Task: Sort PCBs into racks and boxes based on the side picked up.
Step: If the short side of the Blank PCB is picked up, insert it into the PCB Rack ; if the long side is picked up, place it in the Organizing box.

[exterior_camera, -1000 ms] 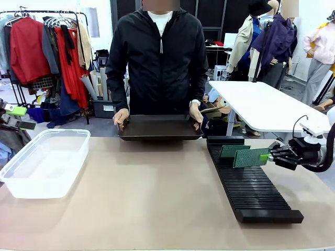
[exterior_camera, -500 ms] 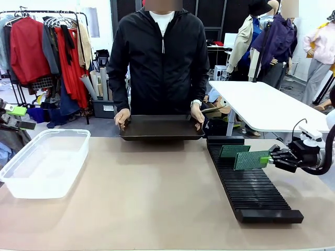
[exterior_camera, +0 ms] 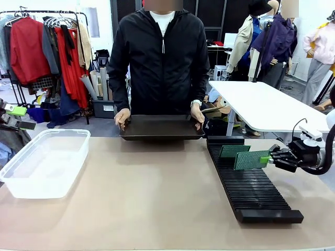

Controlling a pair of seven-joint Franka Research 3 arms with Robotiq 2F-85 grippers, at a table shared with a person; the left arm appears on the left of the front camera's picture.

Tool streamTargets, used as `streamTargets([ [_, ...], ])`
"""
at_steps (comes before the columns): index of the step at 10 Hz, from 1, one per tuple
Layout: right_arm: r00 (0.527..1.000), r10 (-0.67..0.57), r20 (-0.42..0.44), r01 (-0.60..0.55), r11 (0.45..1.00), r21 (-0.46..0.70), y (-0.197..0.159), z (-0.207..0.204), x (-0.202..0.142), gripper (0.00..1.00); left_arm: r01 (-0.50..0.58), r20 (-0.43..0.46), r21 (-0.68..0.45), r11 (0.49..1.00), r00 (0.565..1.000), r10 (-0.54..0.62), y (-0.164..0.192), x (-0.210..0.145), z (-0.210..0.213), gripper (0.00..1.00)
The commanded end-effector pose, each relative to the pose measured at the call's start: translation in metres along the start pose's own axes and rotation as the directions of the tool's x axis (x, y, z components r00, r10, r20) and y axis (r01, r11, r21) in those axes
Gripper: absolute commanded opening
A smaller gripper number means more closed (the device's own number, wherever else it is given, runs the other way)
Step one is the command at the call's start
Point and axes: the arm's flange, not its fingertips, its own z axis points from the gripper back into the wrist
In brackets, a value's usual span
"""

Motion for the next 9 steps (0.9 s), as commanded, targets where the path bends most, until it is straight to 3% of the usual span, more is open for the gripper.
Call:
streamTargets([
  [1, 1.0, 0.014, -0.005, -0.014, 1.0, 0.002, -0.002, -0.002, 0.006, 0.0, 0.005, 0.002, -0.003, 1.0, 1.0, -0.005, -0.001, 0.001, 0.0, 1.0],
  [9, 0.999, -0.006, -0.035, 0.004, 0.998, -0.066, 0.006, 0.004, -0.017, 0.0, 0.005, 0.002, -0.003, 1.0, 1.0, -0.005, -0.001, 0.001, 0.0, 1.0],
])
